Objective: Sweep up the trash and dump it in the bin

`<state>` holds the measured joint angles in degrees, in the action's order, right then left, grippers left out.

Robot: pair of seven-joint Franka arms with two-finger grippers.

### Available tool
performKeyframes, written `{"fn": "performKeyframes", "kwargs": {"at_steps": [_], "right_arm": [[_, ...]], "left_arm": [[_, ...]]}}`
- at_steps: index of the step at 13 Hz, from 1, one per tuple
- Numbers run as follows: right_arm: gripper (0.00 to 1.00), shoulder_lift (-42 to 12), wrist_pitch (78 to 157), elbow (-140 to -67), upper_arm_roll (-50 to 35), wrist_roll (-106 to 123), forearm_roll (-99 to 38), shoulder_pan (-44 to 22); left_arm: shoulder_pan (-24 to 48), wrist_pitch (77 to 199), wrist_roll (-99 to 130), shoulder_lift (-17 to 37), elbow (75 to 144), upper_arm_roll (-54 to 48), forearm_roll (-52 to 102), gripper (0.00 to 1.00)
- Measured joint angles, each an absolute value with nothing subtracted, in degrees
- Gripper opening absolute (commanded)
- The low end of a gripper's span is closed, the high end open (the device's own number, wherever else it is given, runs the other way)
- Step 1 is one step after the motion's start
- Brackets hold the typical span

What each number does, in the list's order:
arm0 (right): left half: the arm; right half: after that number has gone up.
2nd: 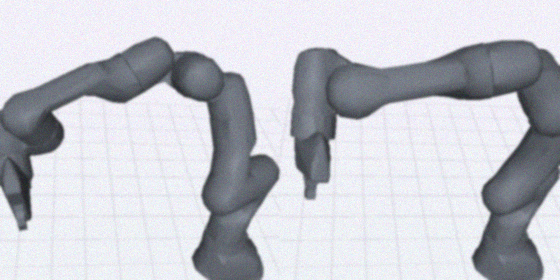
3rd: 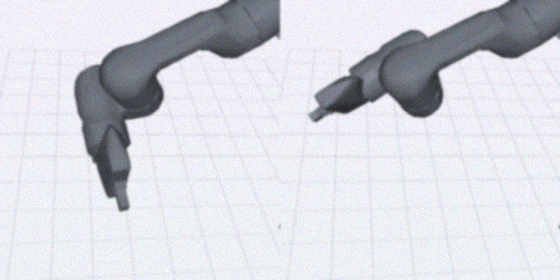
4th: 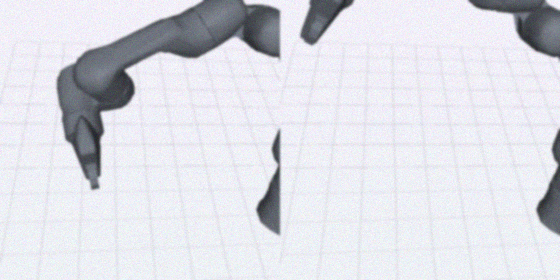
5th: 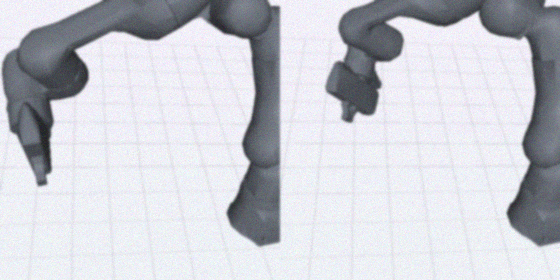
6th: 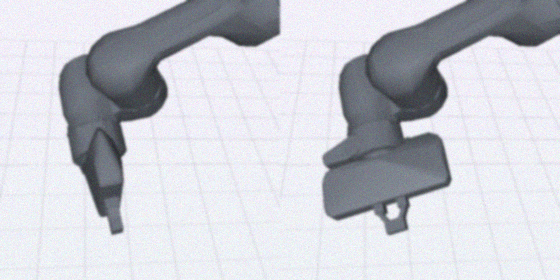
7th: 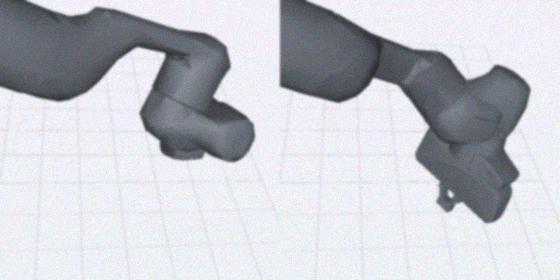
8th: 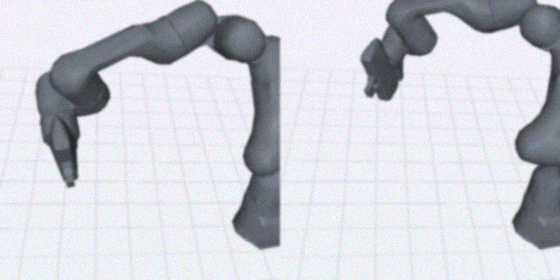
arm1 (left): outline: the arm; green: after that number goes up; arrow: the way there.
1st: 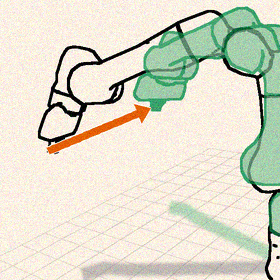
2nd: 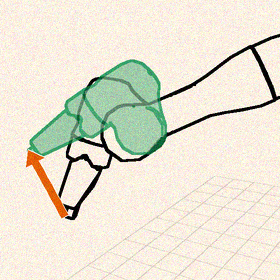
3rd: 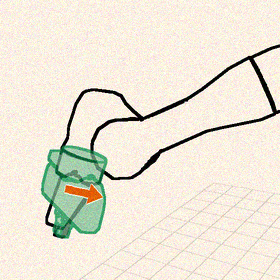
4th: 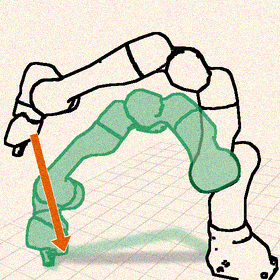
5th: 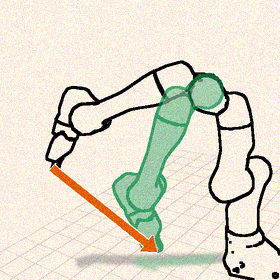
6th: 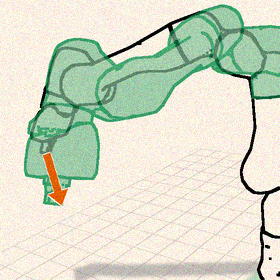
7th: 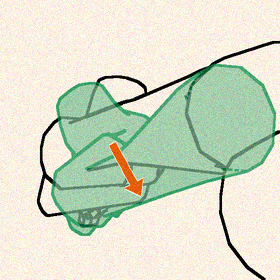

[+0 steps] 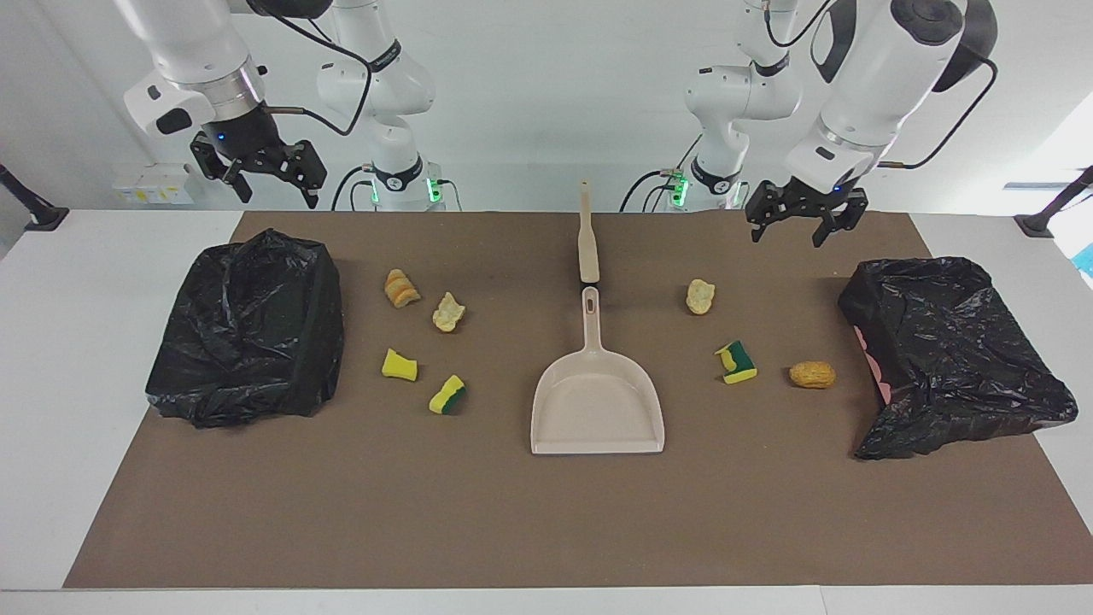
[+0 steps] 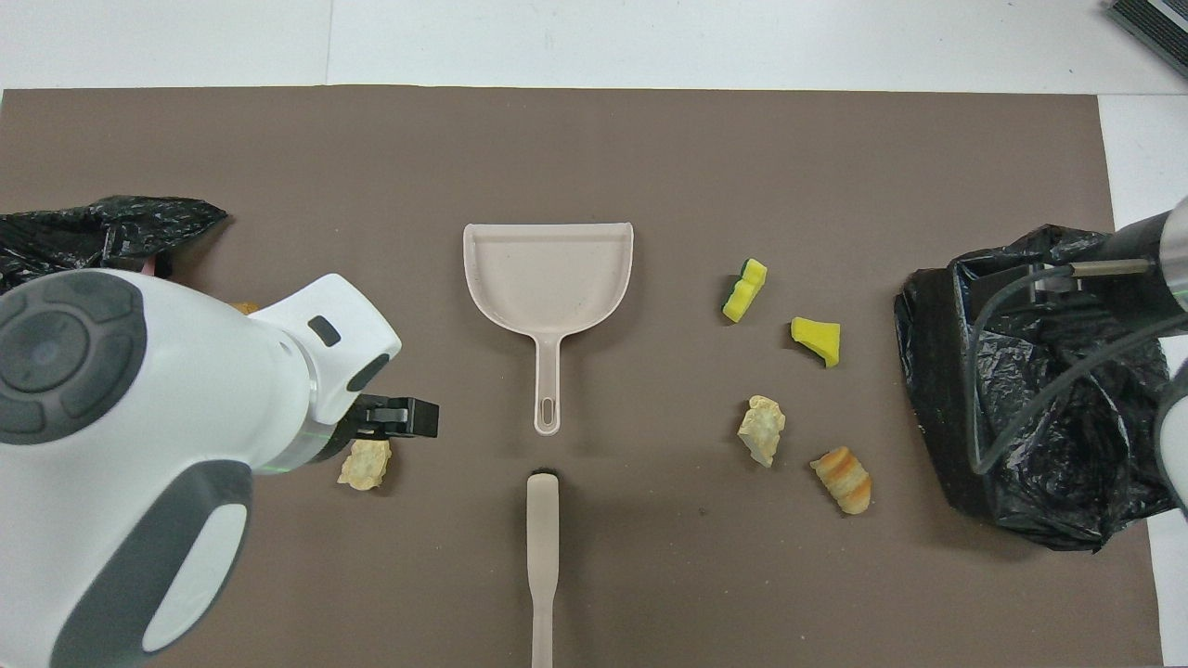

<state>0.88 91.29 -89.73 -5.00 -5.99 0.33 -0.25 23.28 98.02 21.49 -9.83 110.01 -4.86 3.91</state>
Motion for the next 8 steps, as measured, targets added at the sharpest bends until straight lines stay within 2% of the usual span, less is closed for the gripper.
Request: {"fn": "performKeyframes", "kwargs": {"at_steps": [4, 8], "right_arm": [[1.0, -3.4, 96.2, -90.1, -5.3, -13.1, 0.2, -5.9], [1.0, -11.4, 100.7, -88.6, -5.4, -22.4, 0.2, -13.3]], "left_arm": [[30.7, 99.9, 23.1, -15.1, 119.4, -4.9, 4.1, 1.0], [36.1, 105.3, 25.1, -16.8, 128.0, -5.7, 4.2, 1.0]]}}
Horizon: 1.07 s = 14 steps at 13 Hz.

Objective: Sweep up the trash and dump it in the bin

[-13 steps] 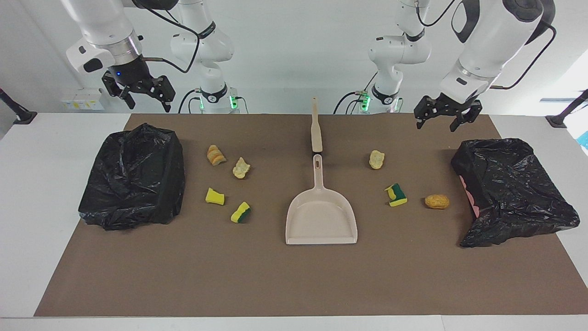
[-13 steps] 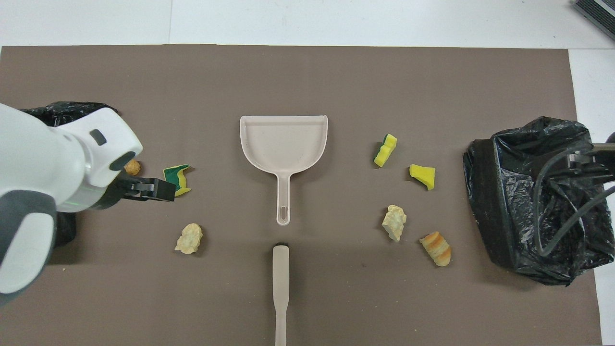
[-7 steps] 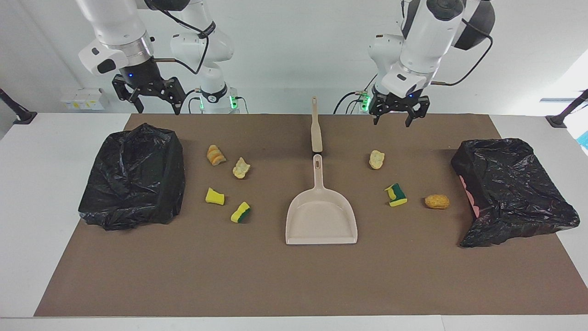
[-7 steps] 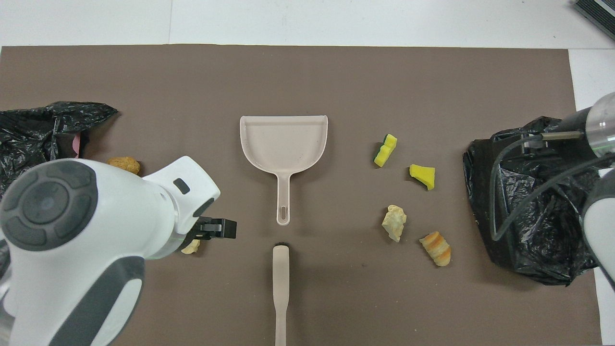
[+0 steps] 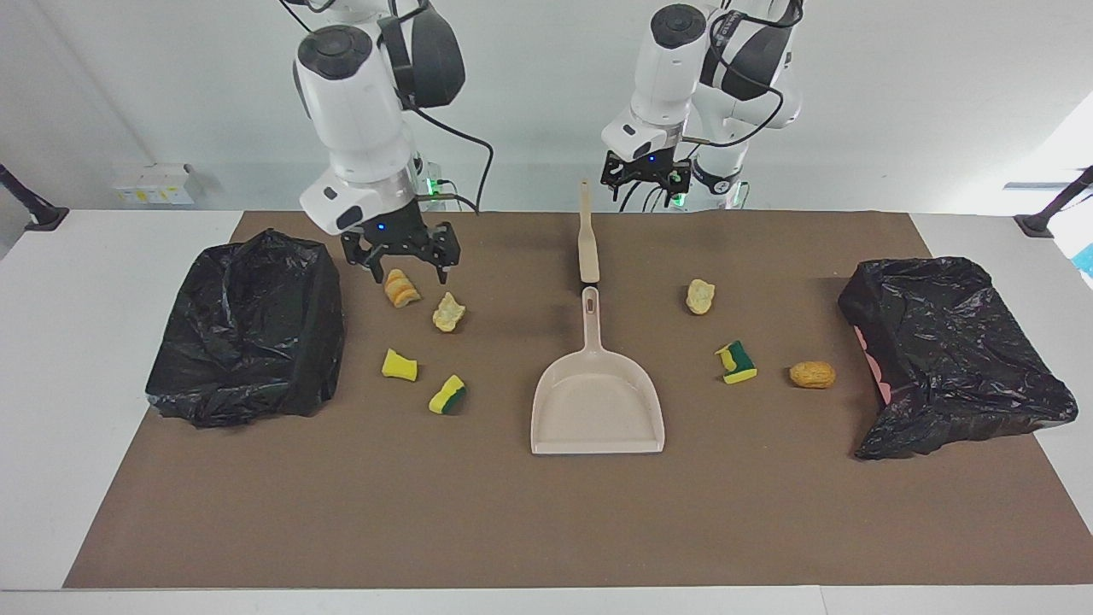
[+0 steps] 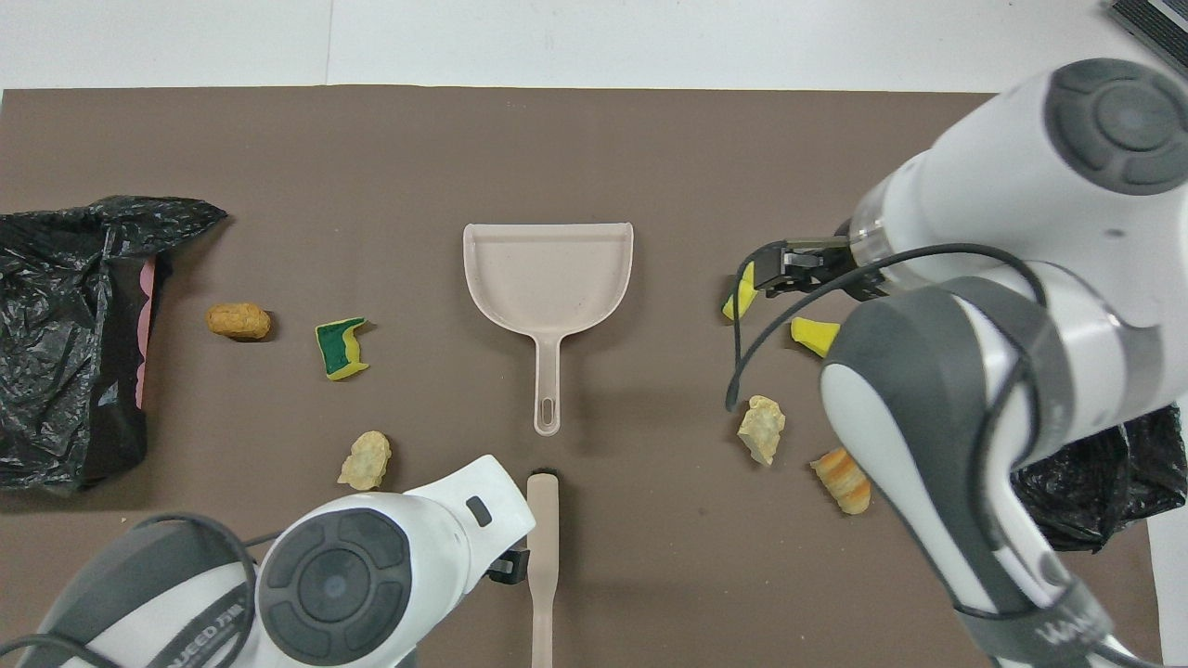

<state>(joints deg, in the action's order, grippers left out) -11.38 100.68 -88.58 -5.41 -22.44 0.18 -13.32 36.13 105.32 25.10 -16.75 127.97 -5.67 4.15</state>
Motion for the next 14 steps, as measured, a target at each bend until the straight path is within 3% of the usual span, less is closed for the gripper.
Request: {"fn": "performKeyframes", "kwargs": {"at_steps": [4, 7, 14], "right_arm": [[0.99, -19.8, 105.3, -85.3, -5.4, -31.2, 0.3, -21.8], [0.89, -24.1, 107.9, -83.6, -5.4, -35.1, 0.3, -25.8], [0.74, -29.8, 110.4, -82.2, -5.5, -38.5, 0.0, -33.1]], "left_arm": [[41.6, 114.5, 29.1, -16.6, 136.5, -6.1, 4.2, 1.0], [45.9, 122.3, 33.7, -16.2, 143.1, -6.3, 4.2, 1.0], [52.5, 129.2, 41.4, -14.0, 146.9, -6.4, 4.2, 1.0]]}}
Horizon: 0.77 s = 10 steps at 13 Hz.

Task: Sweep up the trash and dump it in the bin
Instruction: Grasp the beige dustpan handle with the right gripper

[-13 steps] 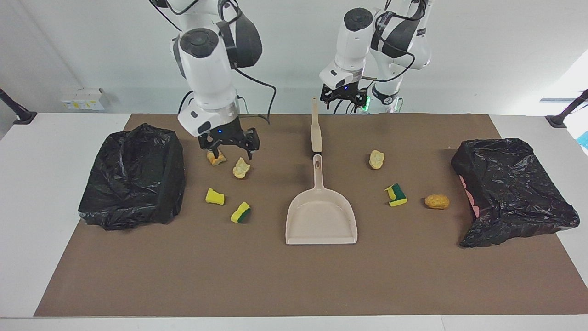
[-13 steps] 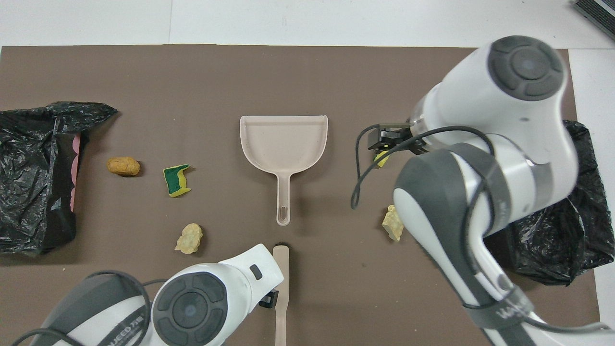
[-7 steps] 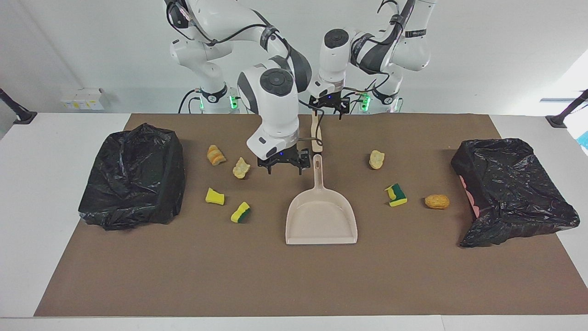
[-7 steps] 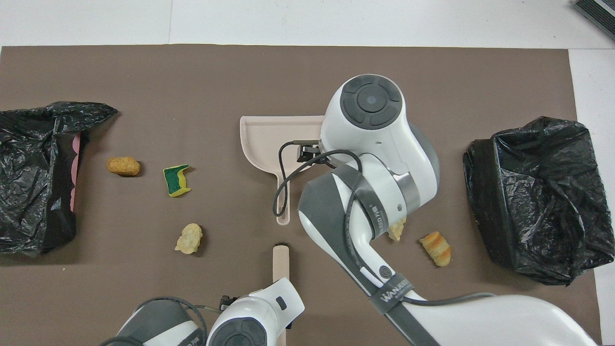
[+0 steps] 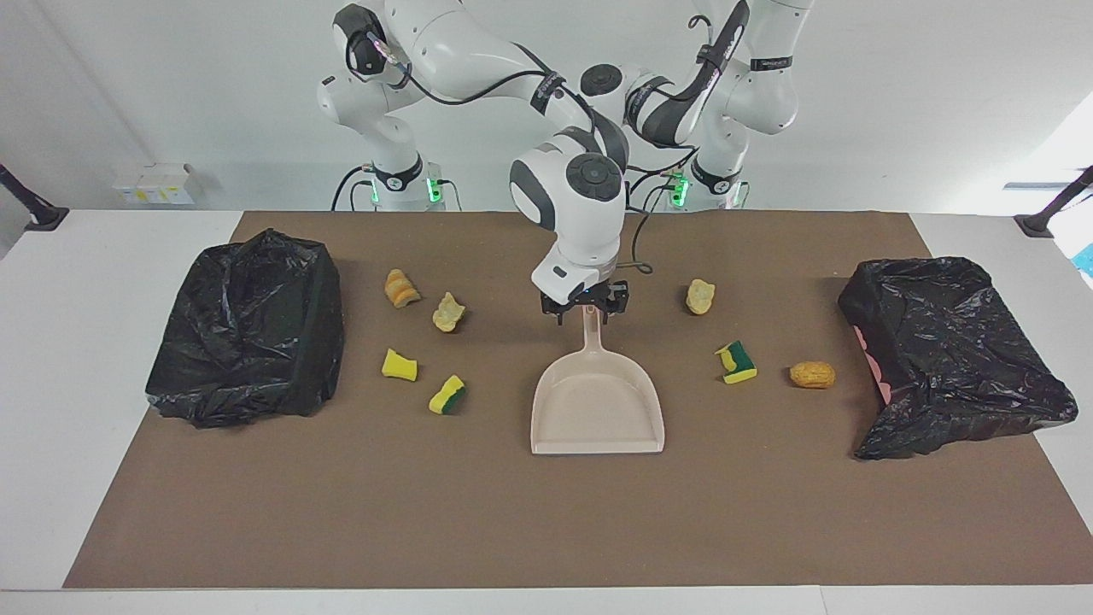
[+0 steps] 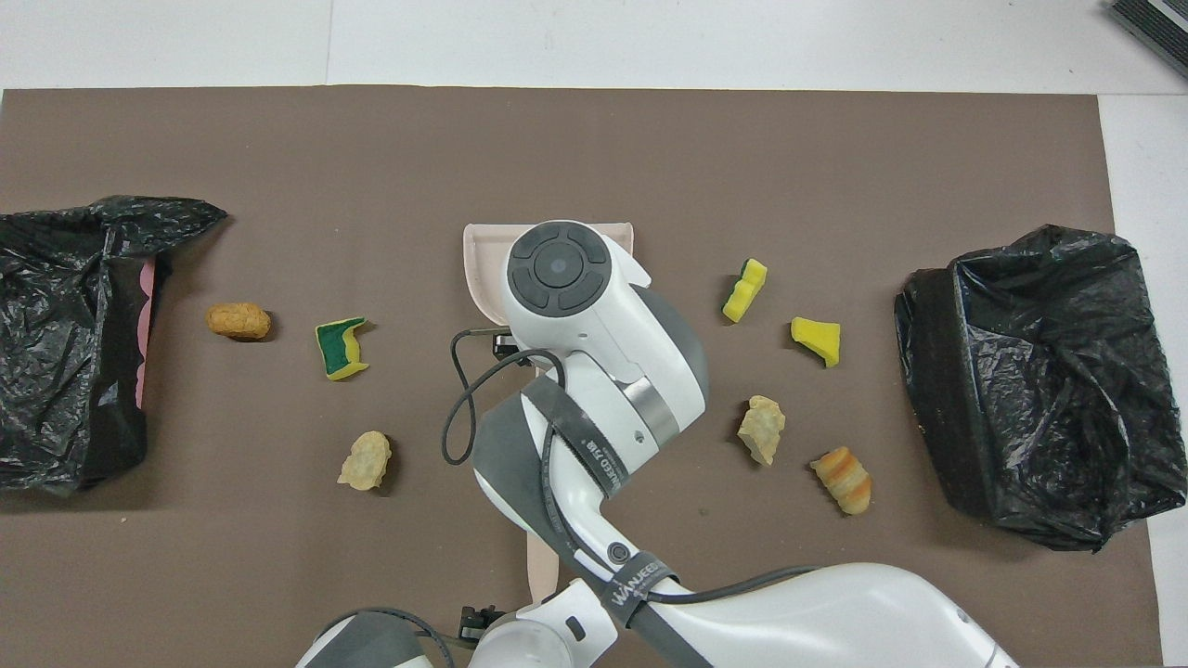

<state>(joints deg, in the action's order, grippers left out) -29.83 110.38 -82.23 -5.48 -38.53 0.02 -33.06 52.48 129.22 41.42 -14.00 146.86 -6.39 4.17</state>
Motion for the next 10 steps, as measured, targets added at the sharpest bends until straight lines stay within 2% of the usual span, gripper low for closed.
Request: {"fn": "performKeyframes", "kwargs": {"at_steps": [3, 5, 6, 8, 10], "right_arm": [[0.66, -30.2, 110.8, -84.7, -5.8, -36.2, -2.0, -33.7], [0.56, -30.5, 112.7, -86.1, -6.0, -35.0, -2.3, -33.7], [0.41, -30.5, 113.2, -86.5, -6.1, -34.9, -2.3, -33.7], [0.0, -30.5, 113.6, -86.7, -6.1, -34.8, -2.3, -33.6], [0.0, -30.5, 113.7, -86.7, -6.1, -34.7, -2.3, -33.6]], "left_arm": [[53.4, 129.2, 41.7, -14.0, 147.0, -6.4, 4.2, 0.8], [53.7, 129.2, 41.9, -14.0, 147.2, -6.3, 4.2, 0.79], [53.7, 129.2, 41.9, -14.0, 147.2, -6.3, 4.2, 0.79], [53.7, 129.2, 41.9, -14.0, 147.3, -6.3, 4.2, 0.74], [53.7, 129.2, 41.9, -14.0, 147.3, -6.3, 4.2, 0.56]]}}
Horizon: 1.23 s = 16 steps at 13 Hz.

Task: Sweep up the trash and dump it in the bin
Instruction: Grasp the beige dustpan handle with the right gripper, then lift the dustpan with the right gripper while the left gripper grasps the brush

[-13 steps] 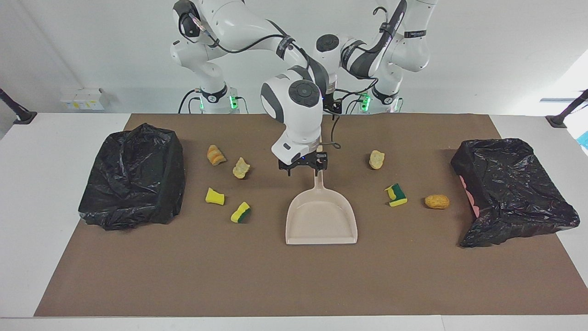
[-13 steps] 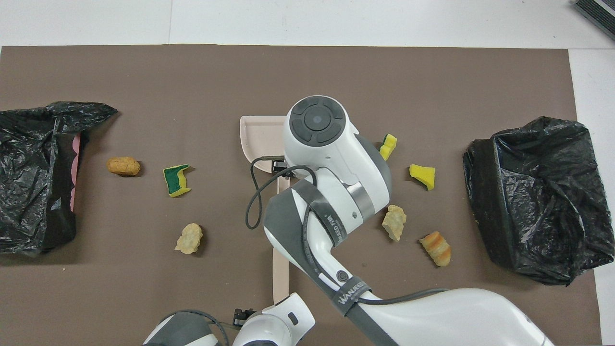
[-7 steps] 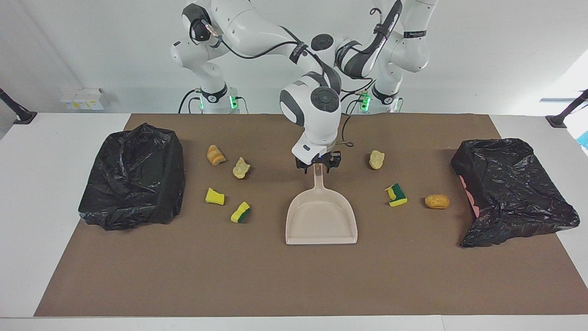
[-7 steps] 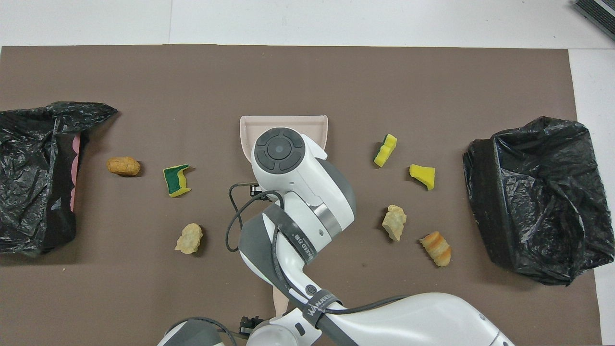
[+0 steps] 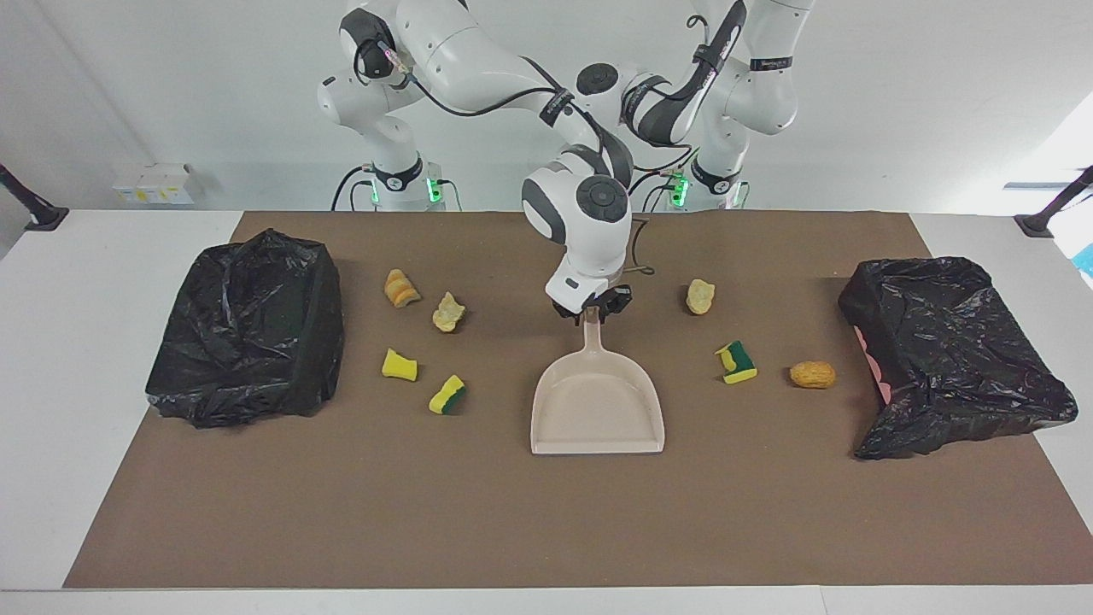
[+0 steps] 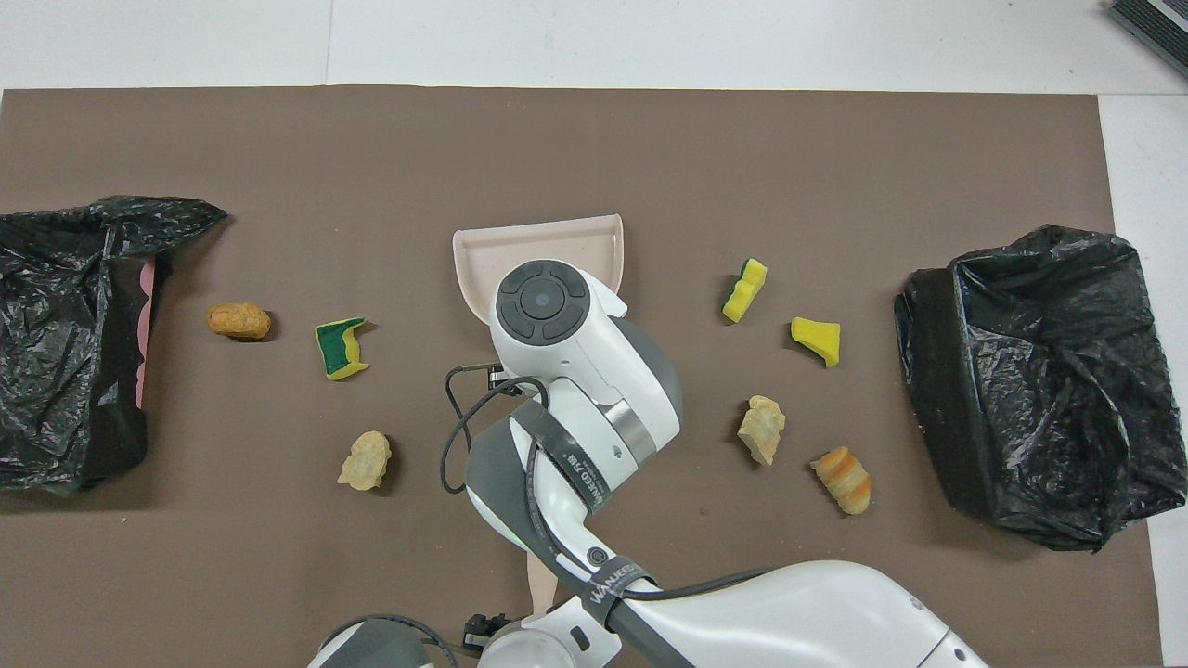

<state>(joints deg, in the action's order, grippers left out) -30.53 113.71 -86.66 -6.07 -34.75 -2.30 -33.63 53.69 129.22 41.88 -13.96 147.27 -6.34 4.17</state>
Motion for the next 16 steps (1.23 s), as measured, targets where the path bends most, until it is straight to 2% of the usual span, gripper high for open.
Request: {"fn": "performKeyframes", "kwargs": {"at_steps": [1, 3, 4, 5, 6, 9, 12, 16], "right_arm": [[0.0, -30.5, 113.7, -86.7, -6.1, -34.7, -2.3, -33.6], [0.0, -30.5, 113.7, -86.6, -6.0, -34.7, -2.3, -33.5], [0.0, -30.5, 113.7, -86.4, -5.9, -34.7, -2.3, -33.3], [0.0, -30.4, 113.7, -86.3, -5.8, -34.3, -2.3, -33.1], [0.0, -30.2, 113.7, -86.1, -5.7, -33.2, -2.3, -32.7], [0.0, -28.7, 113.5, -85.9, -5.3, -25.5, -2.3, -29.7], [0.0, -25.4, 108.3, -85.9, -5.3, -10.7, -2.5, -24.4], [0.0, -21.8, 100.4, -86.2, -5.4, 8.6, -2.8, -21.5]], "left_arm": [[53.8, 129.2, 41.9, -14.0, 147.3, -6.4, 4.2, 0.45], [54.1, 129.2, 41.9, -14.0, 147.3, -6.4, 4.2, 0.31], [54.3, 129.2, 41.9, -14.0, 147.3, -6.4, 4.2, 0.27], [54.4, 129.2, 41.9, -14.0, 147.3, -6.4, 4.2, 0.16], [54.5, 129.2, 41.9, -14.0, 147.3, -6.4, 4.3, 0.0], [54.5, 128.3, 42.1, -14.0, 147.2, -6.4, 4.8, 0.0], [53.6, 127.8, 42.8, -14.0, 147.0, -5.5, 4.9, 0.0], [43.5, 123.3, 42.2, -14.0, 143.5, -4.7, 4.9, 0.0]]}}
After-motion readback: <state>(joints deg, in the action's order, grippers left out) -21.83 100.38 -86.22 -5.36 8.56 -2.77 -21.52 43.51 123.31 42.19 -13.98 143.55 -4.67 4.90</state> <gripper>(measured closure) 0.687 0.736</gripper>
